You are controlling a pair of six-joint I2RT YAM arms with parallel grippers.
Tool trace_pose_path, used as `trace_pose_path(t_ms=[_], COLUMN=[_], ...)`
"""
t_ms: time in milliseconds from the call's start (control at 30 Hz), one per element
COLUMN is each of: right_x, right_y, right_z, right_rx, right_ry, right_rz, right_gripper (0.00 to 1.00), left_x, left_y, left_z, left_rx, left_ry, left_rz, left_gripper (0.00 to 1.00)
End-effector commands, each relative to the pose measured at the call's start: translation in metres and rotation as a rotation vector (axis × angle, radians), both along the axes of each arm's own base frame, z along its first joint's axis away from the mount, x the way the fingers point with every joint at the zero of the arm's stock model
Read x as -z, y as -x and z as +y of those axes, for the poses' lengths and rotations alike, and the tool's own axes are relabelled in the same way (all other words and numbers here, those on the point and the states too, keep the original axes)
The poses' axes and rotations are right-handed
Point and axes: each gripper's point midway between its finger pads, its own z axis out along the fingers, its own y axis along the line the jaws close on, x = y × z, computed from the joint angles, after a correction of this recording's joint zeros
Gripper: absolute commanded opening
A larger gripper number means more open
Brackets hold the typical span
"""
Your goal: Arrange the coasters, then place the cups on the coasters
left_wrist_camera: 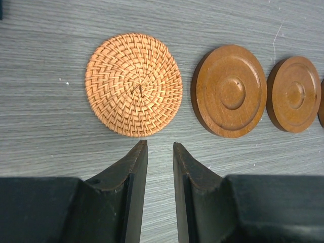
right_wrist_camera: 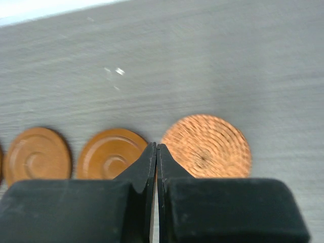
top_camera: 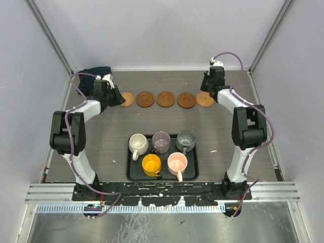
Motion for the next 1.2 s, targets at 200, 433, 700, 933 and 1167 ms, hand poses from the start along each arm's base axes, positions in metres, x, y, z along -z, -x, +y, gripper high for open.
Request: trace_pose_path(t_ms=[200, 433, 700, 933, 1167], right_x=[0.039, 0.049, 0.079, 0.099, 0.106], right_y=[0.015, 0.015, 0.022, 0.036, 0.046], right_z=[-0.017, -0.015, -0.024, -0.035, -0.053], right_rx=[0.021, 0.008, 0.041, 0.089, 0.155], right_ry=[-0.031, -0.029, -0.020, -0.014, 0.007], right_rz=[0.077, 0.097, 0.180, 0.237, 0.263], right_gripper=[0.04, 0.04, 0.04, 0.03, 0.03], left_x=[-0.011, -0.001, 0.006, 0.005, 0.004], left_y=[-0.019, -0.024, -0.028, -0.022, -0.021], left_z=[-0.005, -0.005, -0.006, -0.005, -0.005], left_rx=[0.058, 0.059, 0.063, 0.066, 0.068], left_ry=[-0.004, -0.013, -0.012, -0.017, -0.019], left_rz=[-0.084, -0.071, -0.054, -0.052, -0.054], left_gripper=[0.28, 0.28, 0.28, 0.28, 0.28])
